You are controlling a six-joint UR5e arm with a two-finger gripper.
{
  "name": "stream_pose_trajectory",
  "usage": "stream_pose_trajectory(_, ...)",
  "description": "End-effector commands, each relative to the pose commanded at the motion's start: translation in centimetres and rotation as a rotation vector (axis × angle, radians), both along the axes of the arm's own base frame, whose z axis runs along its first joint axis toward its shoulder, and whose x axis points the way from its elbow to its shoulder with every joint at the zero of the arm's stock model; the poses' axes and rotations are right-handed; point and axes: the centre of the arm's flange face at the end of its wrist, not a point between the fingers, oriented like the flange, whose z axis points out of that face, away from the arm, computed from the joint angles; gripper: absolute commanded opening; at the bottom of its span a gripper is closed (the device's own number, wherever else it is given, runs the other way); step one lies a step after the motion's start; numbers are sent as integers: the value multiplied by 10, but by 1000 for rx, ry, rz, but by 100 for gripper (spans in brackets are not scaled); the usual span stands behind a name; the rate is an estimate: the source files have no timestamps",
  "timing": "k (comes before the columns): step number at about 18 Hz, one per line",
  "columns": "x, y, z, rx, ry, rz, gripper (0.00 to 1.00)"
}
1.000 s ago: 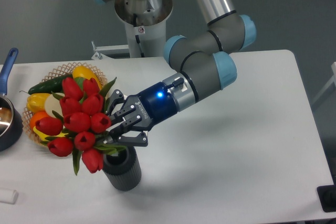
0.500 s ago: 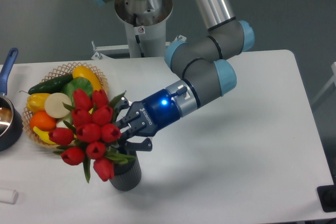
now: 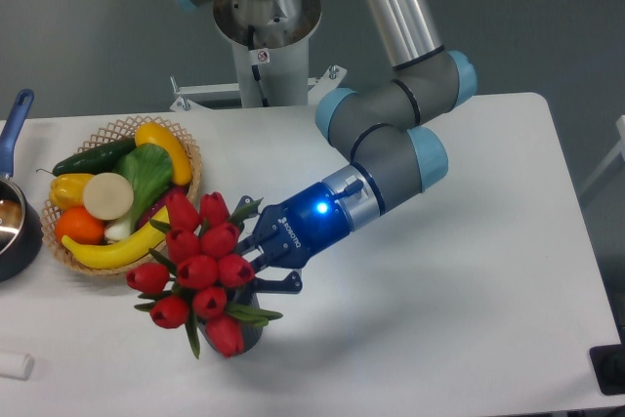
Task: Insert the flowers into the vase
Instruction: 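Push the tulip stems down into the vase and straighten the bunch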
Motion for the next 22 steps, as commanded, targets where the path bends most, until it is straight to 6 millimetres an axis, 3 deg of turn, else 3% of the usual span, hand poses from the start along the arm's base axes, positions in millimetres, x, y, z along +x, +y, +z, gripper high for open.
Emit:
stream_pose_trajectory(12, 6, -3, -30, 6, 18, -5, 19)
stream_pose_trajectory(17, 5, -4, -32, 6, 18, -4, 23)
stream_pose_trajectory(20, 2, -5, -34, 5, 17, 1, 32)
stream_pose_trajectory(22, -1, -7, -33, 6, 18, 7, 47)
